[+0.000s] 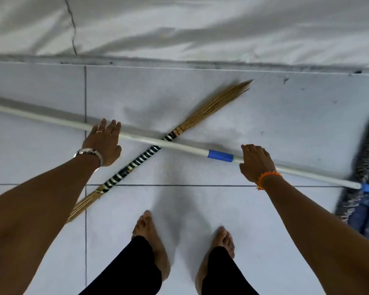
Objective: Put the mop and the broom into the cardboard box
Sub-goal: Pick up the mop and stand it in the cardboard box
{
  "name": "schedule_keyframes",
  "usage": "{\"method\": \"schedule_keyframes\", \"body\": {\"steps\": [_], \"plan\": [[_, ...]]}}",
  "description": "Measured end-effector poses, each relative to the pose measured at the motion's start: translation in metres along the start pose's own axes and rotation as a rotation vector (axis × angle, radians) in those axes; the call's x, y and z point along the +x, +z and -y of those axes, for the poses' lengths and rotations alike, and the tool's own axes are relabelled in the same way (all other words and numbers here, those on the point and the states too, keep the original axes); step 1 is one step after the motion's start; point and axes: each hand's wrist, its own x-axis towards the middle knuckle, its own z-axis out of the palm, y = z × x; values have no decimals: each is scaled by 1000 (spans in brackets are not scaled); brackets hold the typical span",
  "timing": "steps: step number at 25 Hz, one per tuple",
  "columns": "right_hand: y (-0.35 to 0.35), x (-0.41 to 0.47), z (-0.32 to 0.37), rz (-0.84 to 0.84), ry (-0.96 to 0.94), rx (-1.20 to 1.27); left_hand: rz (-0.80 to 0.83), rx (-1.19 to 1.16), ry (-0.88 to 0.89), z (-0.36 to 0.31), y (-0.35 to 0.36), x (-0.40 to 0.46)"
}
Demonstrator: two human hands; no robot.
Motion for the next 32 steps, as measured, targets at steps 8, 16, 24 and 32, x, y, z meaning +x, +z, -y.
{"method": "schedule_keyframes", "body": {"steps": [8,16,24,32], "plan": [[43,30,-15,220,-58,75,-96,-185,-5,13,38,26],[-71,-54,-2,170,-145,239,-674,-630,-601,12,-98,-87],[-318,-243,79,-1,-183,477,-1184,-1974,-897,55,-461,-287],[-447,-380,211,-102,-413,591,-1840,-1590,-429,73,-698,-554]]}}
